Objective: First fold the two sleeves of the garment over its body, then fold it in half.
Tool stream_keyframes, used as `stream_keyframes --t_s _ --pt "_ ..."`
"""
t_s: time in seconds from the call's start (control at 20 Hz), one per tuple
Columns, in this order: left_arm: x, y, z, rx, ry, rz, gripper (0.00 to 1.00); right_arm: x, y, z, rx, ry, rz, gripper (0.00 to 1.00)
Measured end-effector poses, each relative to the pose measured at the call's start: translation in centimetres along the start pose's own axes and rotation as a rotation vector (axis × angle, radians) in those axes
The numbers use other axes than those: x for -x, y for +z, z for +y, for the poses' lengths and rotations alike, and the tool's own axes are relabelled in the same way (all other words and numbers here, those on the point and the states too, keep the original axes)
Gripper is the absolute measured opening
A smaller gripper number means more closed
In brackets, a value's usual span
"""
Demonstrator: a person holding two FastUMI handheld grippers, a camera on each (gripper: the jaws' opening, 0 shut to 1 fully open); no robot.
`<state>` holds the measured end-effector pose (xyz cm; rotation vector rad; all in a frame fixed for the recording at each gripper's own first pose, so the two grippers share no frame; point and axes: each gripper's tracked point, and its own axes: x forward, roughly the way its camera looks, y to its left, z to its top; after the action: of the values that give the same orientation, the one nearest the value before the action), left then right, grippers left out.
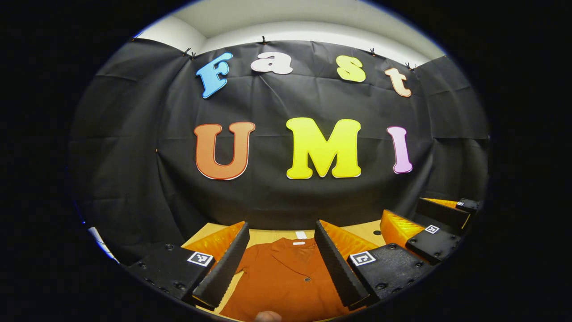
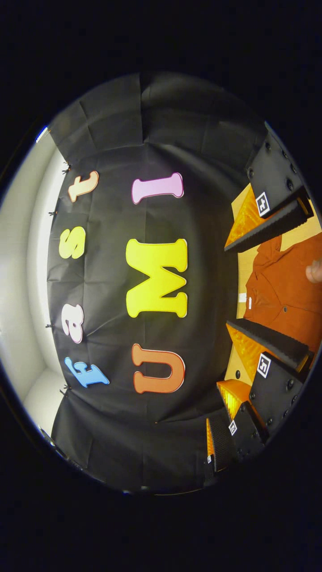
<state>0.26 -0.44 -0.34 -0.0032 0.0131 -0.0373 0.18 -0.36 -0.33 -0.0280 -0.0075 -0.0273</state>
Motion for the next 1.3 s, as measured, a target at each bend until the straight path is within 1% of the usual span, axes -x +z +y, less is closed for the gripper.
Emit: stream_keyframes --t_s 0.05,0.15,0.2,0.35,0.4,0.6,0.7,0.95,1.1,1.3 --pt "0.0 0.0 0.0 0.004 -0.001 -0.001 0.95 0.0 -0.2 0.0 0.000 0.000 0.002 0.94" --pt "-0.1 -0.2 0.0 0.003 0.004 0.004 0.95 -0.1 -0.5 -0.1 -0.004 -0.007 0.015 0.96" --pt "0.0 -0.4 0.0 0.001 0.006 0.009 0.95 -0.1 -0.7 -0.2 -0.008 -0.011 0.023 0.93" --pt "-0.1 -0.4 -0.1 0.001 0.001 0.004 0.95 0.0 -1.3 -0.2 -0.022 -0.012 0.045 0.96" --pt "-0.1 -0.5 -0.1 0.006 -0.002 0.004 0.95 0.0 -1.5 -0.1 -0.029 -0.010 0.051 0.94" --pt "-0.1 0.1 0.1 -0.001 0.008 -0.002 0.95 -0.2 -0.7 -0.1 -0.023 -0.009 0.037 0.96" --pt "-0.3 0.4 -0.1 0.004 0.002 -0.013 0.95 -0.3 -0.4 -0.4 -0.021 -0.016 0.029 0.94" --pt "-0.6 0.8 -0.6 -0.009 -0.008 -0.015 0.95 -0.7 -0.4 -0.8 -0.044 -0.032 0.033 0.95" --pt "-0.6 0.3 -0.5 0.005 -0.008 -0.006 0.95 -0.8 -0.5 -0.8 -0.031 -0.032 0.032 0.95" --pt "-0.8 0.0 -0.4 -0.001 -0.005 0.003 0.95 -0.9 -0.9 -0.7 -0.023 -0.030 0.044 0.94"
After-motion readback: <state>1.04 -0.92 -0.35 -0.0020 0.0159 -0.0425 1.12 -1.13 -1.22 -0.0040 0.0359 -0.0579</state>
